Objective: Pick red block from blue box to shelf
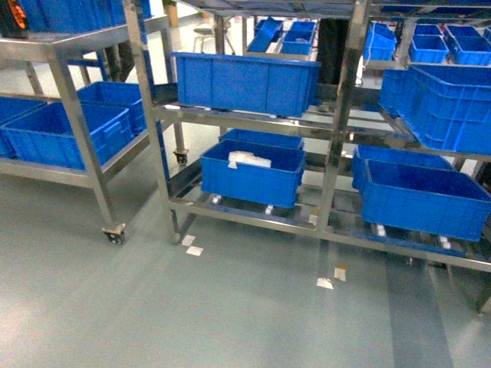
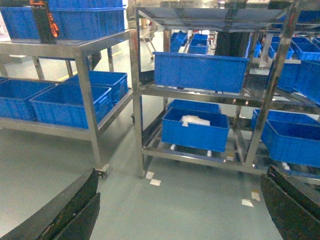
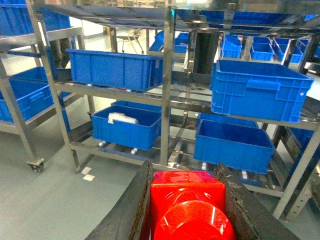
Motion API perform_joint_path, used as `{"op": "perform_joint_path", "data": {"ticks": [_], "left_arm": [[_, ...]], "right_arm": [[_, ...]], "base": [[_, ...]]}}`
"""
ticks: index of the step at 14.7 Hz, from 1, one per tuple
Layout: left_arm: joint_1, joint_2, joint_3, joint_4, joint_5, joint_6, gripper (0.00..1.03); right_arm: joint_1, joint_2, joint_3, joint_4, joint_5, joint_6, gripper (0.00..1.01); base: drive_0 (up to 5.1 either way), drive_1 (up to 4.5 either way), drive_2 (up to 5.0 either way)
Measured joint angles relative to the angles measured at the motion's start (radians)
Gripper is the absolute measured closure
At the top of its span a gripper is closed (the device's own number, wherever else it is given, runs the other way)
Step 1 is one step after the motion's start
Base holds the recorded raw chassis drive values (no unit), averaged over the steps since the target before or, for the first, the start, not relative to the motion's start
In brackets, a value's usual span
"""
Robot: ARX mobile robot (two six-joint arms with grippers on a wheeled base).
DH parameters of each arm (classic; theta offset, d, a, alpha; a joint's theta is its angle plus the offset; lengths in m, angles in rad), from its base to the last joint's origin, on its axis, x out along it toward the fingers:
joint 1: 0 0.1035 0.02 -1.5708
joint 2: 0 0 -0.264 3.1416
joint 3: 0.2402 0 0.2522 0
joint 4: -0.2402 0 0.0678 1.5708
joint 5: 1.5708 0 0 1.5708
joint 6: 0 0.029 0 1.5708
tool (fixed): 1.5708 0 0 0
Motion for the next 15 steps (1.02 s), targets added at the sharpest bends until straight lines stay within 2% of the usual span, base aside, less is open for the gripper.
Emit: {"op": "perform_joint_path", "data": {"ticks": [11, 13, 15], "left_arm": [[0.000, 0.000, 0.000, 0.000, 0.000, 0.000, 0.05], [-0.002, 0.000, 0.000, -0.001, 0.002, 0.000, 0.05], [-0.001, 0.000, 0.000, 0.001, 0.001, 0.000, 0.05]], "right_arm": [[0.000, 0.000, 0.000, 0.000, 0.000, 0.000, 0.74], [0.000, 0.000, 0.000, 0.000, 0.001, 0.000, 0.74], [0.000, 0.000, 0.000, 0.003, 0.000, 0.000, 0.74]], "base": [[-1.6, -1.60, -1.6], [-0.2, -0.22, -0.2], [0.1, 4.08, -3.9]]}}
